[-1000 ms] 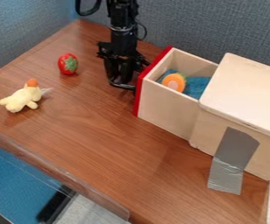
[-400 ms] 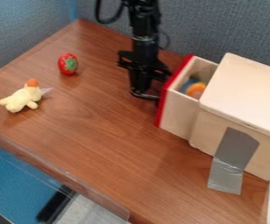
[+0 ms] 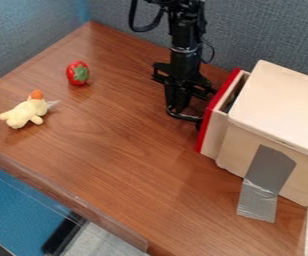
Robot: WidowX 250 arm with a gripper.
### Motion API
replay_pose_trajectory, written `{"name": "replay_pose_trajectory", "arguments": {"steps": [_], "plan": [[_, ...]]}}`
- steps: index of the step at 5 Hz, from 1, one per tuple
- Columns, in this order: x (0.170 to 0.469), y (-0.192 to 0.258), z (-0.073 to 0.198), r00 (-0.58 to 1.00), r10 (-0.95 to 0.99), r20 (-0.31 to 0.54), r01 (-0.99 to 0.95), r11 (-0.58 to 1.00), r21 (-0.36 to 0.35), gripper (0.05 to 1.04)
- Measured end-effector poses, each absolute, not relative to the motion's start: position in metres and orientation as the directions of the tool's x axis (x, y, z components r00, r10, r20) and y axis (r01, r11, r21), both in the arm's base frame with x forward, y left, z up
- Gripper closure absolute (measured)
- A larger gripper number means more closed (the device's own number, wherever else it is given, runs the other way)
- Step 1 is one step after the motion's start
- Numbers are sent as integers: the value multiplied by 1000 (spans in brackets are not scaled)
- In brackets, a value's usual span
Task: Close the drawer
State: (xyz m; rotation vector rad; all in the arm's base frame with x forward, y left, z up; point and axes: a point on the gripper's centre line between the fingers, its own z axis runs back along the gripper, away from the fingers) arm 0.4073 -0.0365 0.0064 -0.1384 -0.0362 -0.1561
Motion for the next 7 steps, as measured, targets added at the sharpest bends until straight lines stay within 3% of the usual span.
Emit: {"name": "replay_pose_trajectory", "arguments": {"steps": [2, 3, 4, 5, 6, 7], "plan": [[408, -55, 12, 984, -175, 39, 178, 974, -143, 902], [406, -67, 14, 981, -192, 22, 194, 975, -111, 671], [404, -69, 40, 980, -182, 84, 190, 977, -101, 360], [398, -65, 87, 969, -171, 177, 189, 978, -88, 108], [385, -53, 124, 962, -164, 221, 173, 985, -22, 80], [377, -45, 129, 967, -158, 202, 158, 987, 17, 83]]}}
